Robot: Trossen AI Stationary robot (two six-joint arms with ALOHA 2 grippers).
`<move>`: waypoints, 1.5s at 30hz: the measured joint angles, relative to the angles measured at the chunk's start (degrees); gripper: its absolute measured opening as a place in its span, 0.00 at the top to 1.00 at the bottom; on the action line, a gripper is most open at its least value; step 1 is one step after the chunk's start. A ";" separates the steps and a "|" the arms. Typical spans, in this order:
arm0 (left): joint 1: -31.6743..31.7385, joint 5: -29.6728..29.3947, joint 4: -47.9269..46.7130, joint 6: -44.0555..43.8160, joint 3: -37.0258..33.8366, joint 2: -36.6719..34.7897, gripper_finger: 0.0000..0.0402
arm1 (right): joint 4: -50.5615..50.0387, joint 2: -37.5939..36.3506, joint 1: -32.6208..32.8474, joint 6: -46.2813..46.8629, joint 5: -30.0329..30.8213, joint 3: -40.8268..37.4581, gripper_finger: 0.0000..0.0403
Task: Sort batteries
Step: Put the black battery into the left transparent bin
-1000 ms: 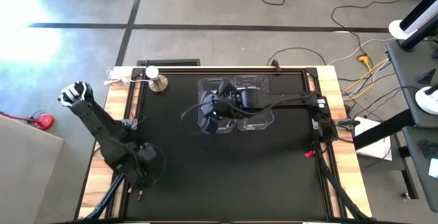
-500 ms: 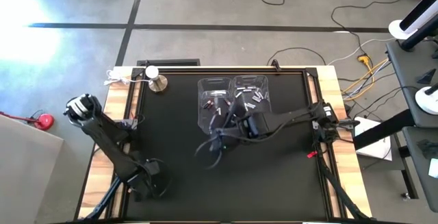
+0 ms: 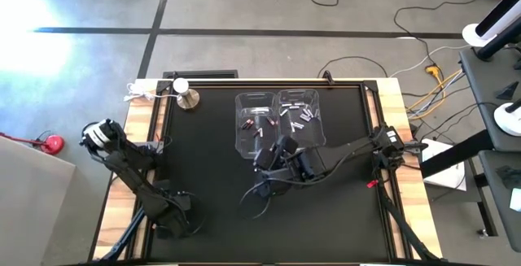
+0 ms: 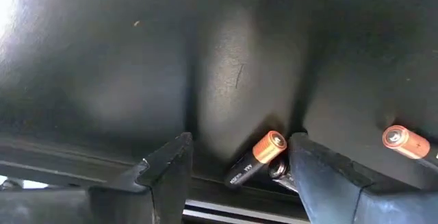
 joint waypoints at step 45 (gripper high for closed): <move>7.49 -6.12 -5.41 -23.02 -9.53 -32.47 0.91 | 10.52 0.02 1.90 -15.09 -0.18 9.40 0.65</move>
